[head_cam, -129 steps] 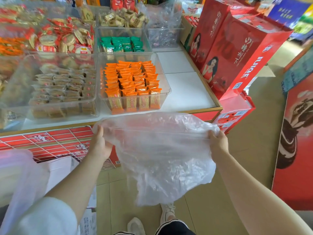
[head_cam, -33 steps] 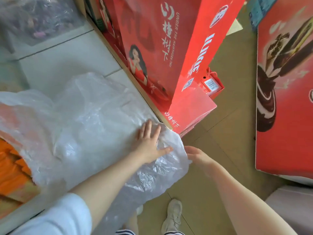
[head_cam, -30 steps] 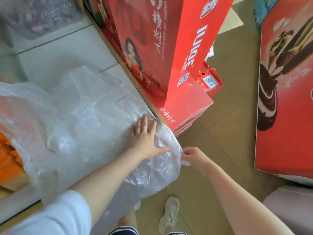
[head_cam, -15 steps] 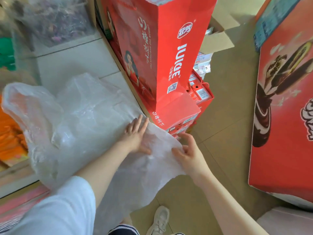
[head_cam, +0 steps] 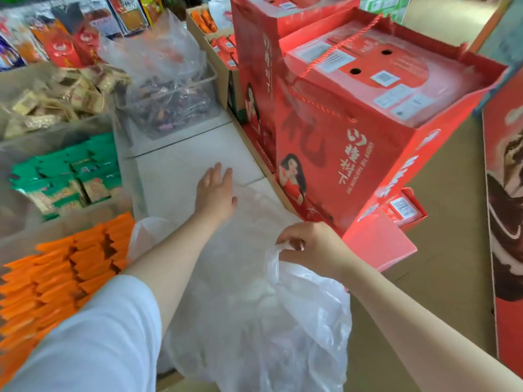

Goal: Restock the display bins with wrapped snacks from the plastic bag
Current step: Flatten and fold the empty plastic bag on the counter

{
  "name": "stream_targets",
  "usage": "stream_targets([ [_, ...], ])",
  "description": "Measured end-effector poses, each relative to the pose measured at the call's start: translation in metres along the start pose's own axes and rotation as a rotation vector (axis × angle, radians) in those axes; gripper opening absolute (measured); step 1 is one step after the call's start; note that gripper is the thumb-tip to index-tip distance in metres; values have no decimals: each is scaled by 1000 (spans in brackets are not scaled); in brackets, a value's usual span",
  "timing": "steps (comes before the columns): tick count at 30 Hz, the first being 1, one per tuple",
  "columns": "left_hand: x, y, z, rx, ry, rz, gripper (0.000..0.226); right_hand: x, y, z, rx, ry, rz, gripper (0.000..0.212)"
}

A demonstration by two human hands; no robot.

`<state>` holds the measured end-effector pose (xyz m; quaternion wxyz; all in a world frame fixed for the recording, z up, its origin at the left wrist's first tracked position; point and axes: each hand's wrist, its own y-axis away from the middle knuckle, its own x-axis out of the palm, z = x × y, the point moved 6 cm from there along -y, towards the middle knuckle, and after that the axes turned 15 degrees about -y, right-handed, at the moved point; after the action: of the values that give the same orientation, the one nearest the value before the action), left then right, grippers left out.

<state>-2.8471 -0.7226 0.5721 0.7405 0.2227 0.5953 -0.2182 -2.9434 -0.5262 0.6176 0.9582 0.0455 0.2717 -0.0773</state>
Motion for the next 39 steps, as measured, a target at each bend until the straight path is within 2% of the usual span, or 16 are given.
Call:
stream_targets([
  [3,13,-23,36,-202,47,74,92,6,-16,-8,-136,85,-166,22],
  [5,26,-30,47,-273,220,242,86,7,-24,-10,-81,-7,-166,22],
  [6,28,-30,46,-253,339,319,68,6,-26,-10,-37,-48,-177,22],
  [8,18,-20,34,-202,653,301,24,2,-29,-7,14,-33,-272,25],
  [9,6,-7,24,-198,862,278,14,-2,-28,-3,4,-10,-359,26],
  [12,-38,42,-15,-97,1367,316,18,-16,-22,16,-13,27,-596,33],
  [16,-76,98,-37,27,1688,478,28,-34,-4,44,-6,134,-729,38],
  [18,-87,123,-42,73,1668,437,42,-36,15,59,-83,209,-780,42],
  [21,-104,158,-54,88,1417,191,37,-23,46,79,-247,276,-718,38],
  [24,-112,196,-69,87,1372,133,19,-31,84,73,-427,136,-576,26],
  [27,-116,233,-75,57,1390,59,10,-62,135,38,-397,165,-512,41],
  [30,-118,267,-79,-12,1452,-14,15,-79,178,-11,-296,181,-299,59],
  [33,-118,290,-80,-102,1515,-68,18,-82,201,-46,-222,222,-112,53],
  [34,-116,296,-79,-141,1539,-72,17,-85,207,-50,-141,92,-75,47],
  [36,-105,308,-72,-254,1530,-96,15,-88,220,-43,-5,-408,-51,22],
  [39,-81,325,-59,-365,1354,-93,14,-105,231,-28,-1,-938,-282,18],
])
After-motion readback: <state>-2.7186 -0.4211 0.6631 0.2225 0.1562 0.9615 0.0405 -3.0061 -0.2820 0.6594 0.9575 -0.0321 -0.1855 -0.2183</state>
